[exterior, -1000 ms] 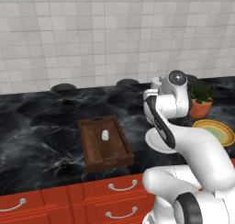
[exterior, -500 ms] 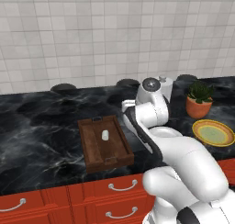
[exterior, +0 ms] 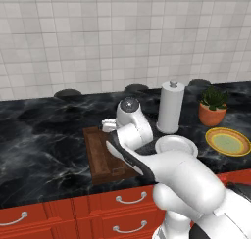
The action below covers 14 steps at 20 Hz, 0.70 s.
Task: Move the dessert items from the plates to the tray.
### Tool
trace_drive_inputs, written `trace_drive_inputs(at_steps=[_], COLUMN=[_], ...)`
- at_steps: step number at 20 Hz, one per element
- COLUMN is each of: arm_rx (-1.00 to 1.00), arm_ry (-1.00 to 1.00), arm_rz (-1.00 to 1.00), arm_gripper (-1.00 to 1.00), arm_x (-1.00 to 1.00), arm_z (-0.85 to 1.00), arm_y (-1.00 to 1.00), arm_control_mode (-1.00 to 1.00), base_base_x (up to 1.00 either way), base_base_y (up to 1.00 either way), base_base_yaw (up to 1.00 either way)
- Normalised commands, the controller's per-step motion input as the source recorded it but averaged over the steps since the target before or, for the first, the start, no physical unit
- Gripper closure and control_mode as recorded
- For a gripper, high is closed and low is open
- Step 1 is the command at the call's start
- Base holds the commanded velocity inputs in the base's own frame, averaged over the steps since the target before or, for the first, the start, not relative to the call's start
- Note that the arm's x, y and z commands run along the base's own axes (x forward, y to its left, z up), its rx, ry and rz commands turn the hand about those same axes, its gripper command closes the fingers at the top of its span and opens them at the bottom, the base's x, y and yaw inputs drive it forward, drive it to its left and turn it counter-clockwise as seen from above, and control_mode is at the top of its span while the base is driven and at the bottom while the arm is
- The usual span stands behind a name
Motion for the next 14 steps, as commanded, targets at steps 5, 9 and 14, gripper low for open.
trace_drive_inputs(at_steps=[5, 9, 14], arm_rx=[0.08, 0.0, -0.06], arm_ry=[0.02, 0.0, 0.02], arm_rz=[-0.01, 0.0, 0.0], arm_gripper=[1.0, 1.0, 1.0], arm_x=[-0.05, 0.0, -0.08], arm_z=[-0.3, 0.0, -0.24], arm_y=[0.86, 0.03, 0.08], arm_control_mode=[-1.0, -1.0, -1.0], base_base_x=[0.0, 0.0, 0.0], base_base_y=[0.0, 0.0, 0.0], base_base_yaw=[0.0, 0.0, 0.0])
